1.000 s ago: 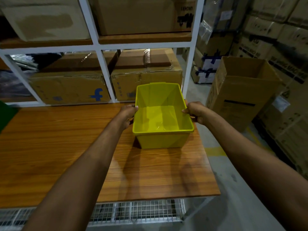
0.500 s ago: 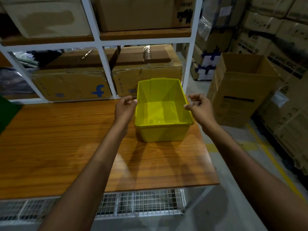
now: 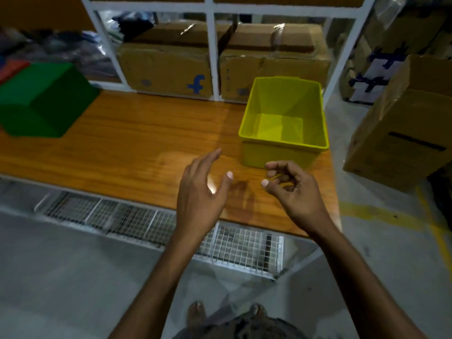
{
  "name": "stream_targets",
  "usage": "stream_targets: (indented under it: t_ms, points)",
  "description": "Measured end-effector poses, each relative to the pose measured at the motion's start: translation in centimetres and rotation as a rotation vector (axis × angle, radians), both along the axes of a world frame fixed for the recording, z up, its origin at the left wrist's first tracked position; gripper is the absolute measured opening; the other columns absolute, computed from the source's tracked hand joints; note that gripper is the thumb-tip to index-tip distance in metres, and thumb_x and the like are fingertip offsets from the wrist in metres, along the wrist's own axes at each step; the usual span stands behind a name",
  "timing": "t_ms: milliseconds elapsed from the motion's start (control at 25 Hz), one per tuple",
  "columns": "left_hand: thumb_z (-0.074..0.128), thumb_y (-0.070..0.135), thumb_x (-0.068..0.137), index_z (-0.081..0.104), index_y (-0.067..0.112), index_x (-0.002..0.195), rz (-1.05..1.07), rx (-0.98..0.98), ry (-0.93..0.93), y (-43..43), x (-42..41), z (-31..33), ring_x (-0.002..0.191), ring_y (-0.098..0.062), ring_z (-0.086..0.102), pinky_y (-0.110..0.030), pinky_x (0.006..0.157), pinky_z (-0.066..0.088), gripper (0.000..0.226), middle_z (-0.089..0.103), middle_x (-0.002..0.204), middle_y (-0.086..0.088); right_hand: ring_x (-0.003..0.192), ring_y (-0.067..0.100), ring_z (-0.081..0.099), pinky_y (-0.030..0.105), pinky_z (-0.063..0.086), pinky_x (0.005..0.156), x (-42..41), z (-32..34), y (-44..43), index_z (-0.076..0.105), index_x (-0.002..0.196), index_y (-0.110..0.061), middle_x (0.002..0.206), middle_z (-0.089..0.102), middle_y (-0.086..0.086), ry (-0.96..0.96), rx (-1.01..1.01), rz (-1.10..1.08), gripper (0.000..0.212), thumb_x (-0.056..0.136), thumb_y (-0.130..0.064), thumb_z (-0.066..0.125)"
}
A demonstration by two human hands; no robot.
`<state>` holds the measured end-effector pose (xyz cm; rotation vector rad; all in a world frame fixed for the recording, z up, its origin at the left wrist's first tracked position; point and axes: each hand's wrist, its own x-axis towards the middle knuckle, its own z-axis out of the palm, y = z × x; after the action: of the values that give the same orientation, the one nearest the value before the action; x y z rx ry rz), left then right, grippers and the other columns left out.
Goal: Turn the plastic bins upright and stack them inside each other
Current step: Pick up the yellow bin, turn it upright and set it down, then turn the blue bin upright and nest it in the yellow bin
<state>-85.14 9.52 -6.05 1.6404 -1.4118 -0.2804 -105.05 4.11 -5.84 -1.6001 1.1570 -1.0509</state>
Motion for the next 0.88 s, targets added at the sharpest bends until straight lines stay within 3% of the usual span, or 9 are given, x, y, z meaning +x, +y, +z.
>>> stream_targets:
  t_ms: [80,160,240,360,440,560,640,760,880]
  points:
    - [0.064,0.037,0.095,0.053,0.033,0.142,0.035,0.014,-0.018,3.4,0.8,-0.9,0.13,-0.01,0.05,-0.037,0.098,0.049,0.049,0.054,0.14,0.012,0.082,0.015,0.063,0.035,0.049,0.068,2.1,-1.1,2.3,0.068,0.112,-0.019,0.099,0.069,0.0,-0.029,0.021,0.068,0.03,0.085,-0.01,0.079]
    - [0.065,0.036,0.096,0.05,0.036,0.143,0.051,0.052,0.049,6.4,2.4,-1.8,0.131,-0.007,0.049,-0.033,0.094,0.051,0.049,0.051,0.142,0.015,0.084,0.017,0.064,0.032,0.051,0.068,4.4,-1.9,4.7,0.068,0.113,-0.023,0.096,0.068,-0.005,-0.049,0.036,0.134,0.029,0.086,-0.018,0.078]
    - [0.066,0.037,0.096,0.05,0.039,0.142,0.064,0.103,0.219,8.8,4.5,-2.7,0.127,-0.001,0.051,-0.025,0.091,0.048,0.049,0.052,0.139,0.02,0.084,0.013,0.065,0.028,0.053,0.07,7.2,-2.6,7.1,0.069,0.115,-0.023,0.095,0.069,-0.009,-0.07,0.068,0.208,0.028,0.087,-0.022,0.076]
    - [0.07,0.032,0.094,0.056,0.035,0.137,0.112,0.169,0.554,12.5,9.2,-3.4,0.118,0.003,0.058,-0.028,0.093,0.052,0.045,0.061,0.131,0.019,0.083,0.007,0.066,0.02,0.054,0.073,13.3,-3.1,10.0,0.071,0.111,-0.022,0.091,0.069,-0.011,-0.136,0.169,0.277,0.023,0.09,-0.019,0.076]
    - [0.072,0.029,0.093,0.057,0.033,0.135,0.168,0.176,0.63,14.7,13.6,-3.7,0.115,0.002,0.061,-0.029,0.092,0.054,0.044,0.063,0.128,0.016,0.082,0.005,0.067,0.018,0.053,0.069,17.7,-3.3,11.9,0.072,0.107,-0.024,0.088,0.07,-0.013,-0.153,0.237,0.285,0.018,0.089,-0.022,0.076]
    - [0.073,0.03,0.092,0.056,0.034,0.135,0.269,0.141,0.677,20.2,23.4,-4.5,0.116,0.001,0.06,-0.015,0.084,0.049,0.046,0.064,0.127,0.017,0.082,0.007,0.069,0.024,0.051,0.069,27.6,-4.0,15.8,0.074,0.105,-0.028,0.093,0.076,-0.007,-0.162,0.336,0.324,0.019,0.086,-0.031,0.073]
    - [0.072,0.033,0.092,0.054,0.032,0.139,0.319,0.162,0.613,21.6,26.2,-4.6,0.121,0.002,0.057,-0.014,0.088,0.045,0.051,0.061,0.132,0.018,0.084,0.009,0.07,0.03,0.051,0.074,30.2,-4.2,16.5,0.075,0.104,-0.029,0.098,0.077,-0.003,-0.185,0.381,0.324,0.018,0.086,-0.031,0.072]
    - [0.068,0.046,0.092,0.046,0.039,0.145,0.418,0.175,0.371,24.9,32.6,-4.4,0.126,0.006,0.045,-0.009,0.092,0.036,0.057,0.053,0.14,0.022,0.086,0.009,0.069,0.03,0.05,0.075,37.0,-4.1,18.1,0.073,0.108,-0.027,0.098,0.076,-0.005,-0.185,0.383,0.379,0.016,0.093,-0.026,0.071]
    - [0.061,0.051,0.094,0.039,0.037,0.149,0.507,0.198,0.036,26.3,38.5,-3.8,0.132,-0.003,0.037,-0.028,0.104,0.033,0.061,0.049,0.146,0.014,0.088,0.006,0.069,0.02,0.053,0.072,43.3,-3.1,19.0,0.07,0.113,-0.026,0.097,0.074,-0.008,-0.163,0.284,0.419,0.02,0.093,-0.026,0.071]
